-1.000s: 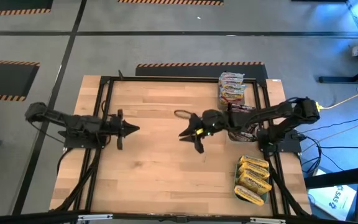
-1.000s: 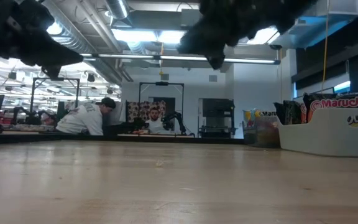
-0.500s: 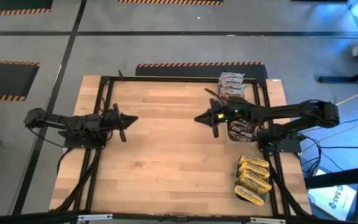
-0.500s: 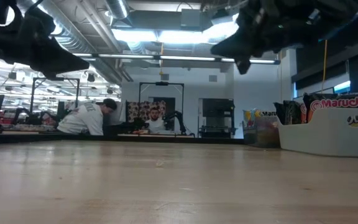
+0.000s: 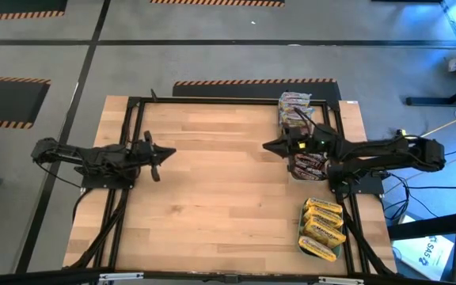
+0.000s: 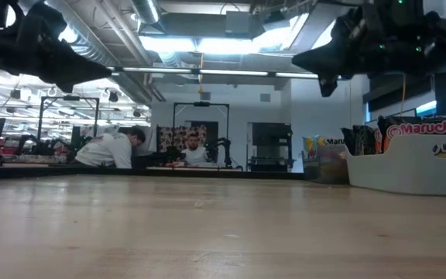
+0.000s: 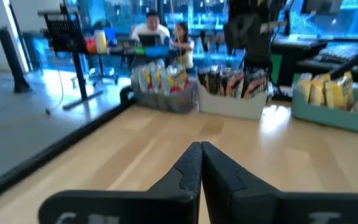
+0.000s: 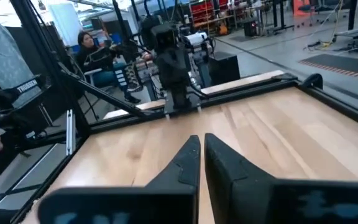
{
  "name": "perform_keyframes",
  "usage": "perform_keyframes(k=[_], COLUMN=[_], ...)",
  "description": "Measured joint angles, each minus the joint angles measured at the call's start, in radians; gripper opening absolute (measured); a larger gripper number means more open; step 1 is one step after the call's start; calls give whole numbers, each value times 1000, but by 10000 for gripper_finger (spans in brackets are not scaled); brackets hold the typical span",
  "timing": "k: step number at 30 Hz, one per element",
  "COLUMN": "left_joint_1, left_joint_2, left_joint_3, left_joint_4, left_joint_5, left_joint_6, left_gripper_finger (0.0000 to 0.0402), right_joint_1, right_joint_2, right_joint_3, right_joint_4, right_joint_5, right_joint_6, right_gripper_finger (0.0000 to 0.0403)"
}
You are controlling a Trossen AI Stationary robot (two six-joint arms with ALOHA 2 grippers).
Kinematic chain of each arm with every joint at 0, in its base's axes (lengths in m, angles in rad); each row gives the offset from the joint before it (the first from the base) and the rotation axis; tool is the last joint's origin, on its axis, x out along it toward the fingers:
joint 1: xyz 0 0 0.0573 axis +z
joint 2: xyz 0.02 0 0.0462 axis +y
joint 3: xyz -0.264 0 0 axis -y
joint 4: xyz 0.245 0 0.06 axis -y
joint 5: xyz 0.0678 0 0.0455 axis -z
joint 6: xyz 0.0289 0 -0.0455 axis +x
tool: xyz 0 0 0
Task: Sort Maruchan noodles
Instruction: Return to Home Position
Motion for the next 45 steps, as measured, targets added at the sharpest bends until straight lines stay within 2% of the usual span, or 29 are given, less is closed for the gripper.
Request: perform_keyframes(k=[3,6,11,13,19,21,28,37,42,45], left_joint_1=[0,-1,-1,-1,0,0,0,0,0,0], left_joint_2=[-19,-62,-161,-158,-158,-158,-154,-154,-154,-154], left_joint_3=[2,2,2,1,-20,-29,-48,-48,-48,-48], left_joint_4=[21,15,-6,7,9,11,-5,-6,-6,-6], left_joint_5=[5,11,109,108,101,71,67,68,68,68], left_joint_6=[29,48,91,90,107,116,119,119,118,118], left_gripper_finger=[5,5,2,4,2,2,16,24,24,24], right_joint_1=[-5,-5,-5,-5,-4,-4,-4,-4,-4,-4], right_joint_2=[-16,-29,-72,-96,-184,-202,-216,-222,-223,-223], right_joint_3=[-42,-103,-216,-243,-300,-312,-312,-312,-312,-312], right_joint_4=[30,140,314,351,357,349,312,305,305,298], right_joint_5=[-6,-27,-31,-29,-25,-25,-18,-127,-222,-228], right_joint_6=[2,25,86,98,101,101,101,96,35,-4], right_gripper_finger=[10,10,10,10,10,10,10,10,10,10])
